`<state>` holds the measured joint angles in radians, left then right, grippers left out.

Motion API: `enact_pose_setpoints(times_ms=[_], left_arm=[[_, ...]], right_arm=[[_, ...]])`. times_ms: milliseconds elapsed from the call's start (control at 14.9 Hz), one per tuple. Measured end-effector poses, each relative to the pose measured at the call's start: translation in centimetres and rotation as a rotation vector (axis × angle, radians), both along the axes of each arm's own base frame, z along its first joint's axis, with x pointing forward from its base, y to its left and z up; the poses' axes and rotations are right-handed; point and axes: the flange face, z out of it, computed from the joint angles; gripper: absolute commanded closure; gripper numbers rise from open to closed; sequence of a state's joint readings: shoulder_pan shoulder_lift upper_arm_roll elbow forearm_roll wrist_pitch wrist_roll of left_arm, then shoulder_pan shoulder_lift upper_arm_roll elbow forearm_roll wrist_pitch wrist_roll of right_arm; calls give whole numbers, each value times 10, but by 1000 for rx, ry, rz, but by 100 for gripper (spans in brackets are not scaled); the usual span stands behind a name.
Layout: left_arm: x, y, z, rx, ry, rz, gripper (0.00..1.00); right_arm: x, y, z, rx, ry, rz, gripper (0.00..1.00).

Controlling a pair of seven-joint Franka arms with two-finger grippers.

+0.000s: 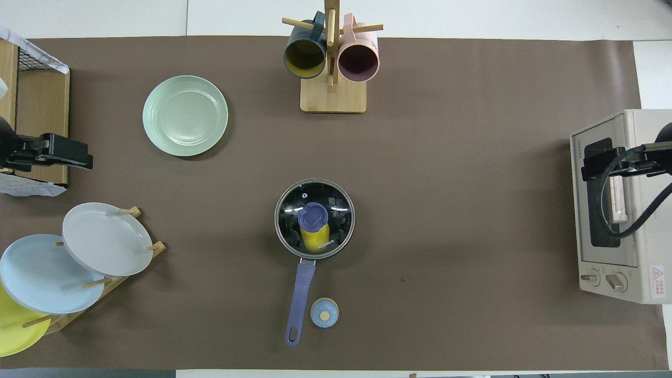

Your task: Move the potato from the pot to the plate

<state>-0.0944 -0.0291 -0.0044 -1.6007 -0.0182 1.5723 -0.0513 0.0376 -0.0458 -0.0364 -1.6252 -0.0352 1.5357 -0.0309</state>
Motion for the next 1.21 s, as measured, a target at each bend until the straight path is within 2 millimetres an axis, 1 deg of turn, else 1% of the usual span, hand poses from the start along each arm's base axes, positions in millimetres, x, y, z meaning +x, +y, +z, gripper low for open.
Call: enact_pose_setpoints(times_ms=[603,737,1005,1072,1139,1206], left_arm=[[0,0,0,0,0,0,0],[0,0,0,0,0,0,0],[0,0,0,0,0,0,0],[0,0,0,0,0,0,0],[0,0,0,0,0,0,0],[0,0,0,0,0,0,0]], right_arm=[[0,4,1,0,-1,7,0],[1,11,2,2,-14,21,0],[3,46,3,46,-40,63,0],[5,59,2,56,-44,61,0],[5,77,0,57,-45,59,0],[5,100,-3,57,-42,56,0]])
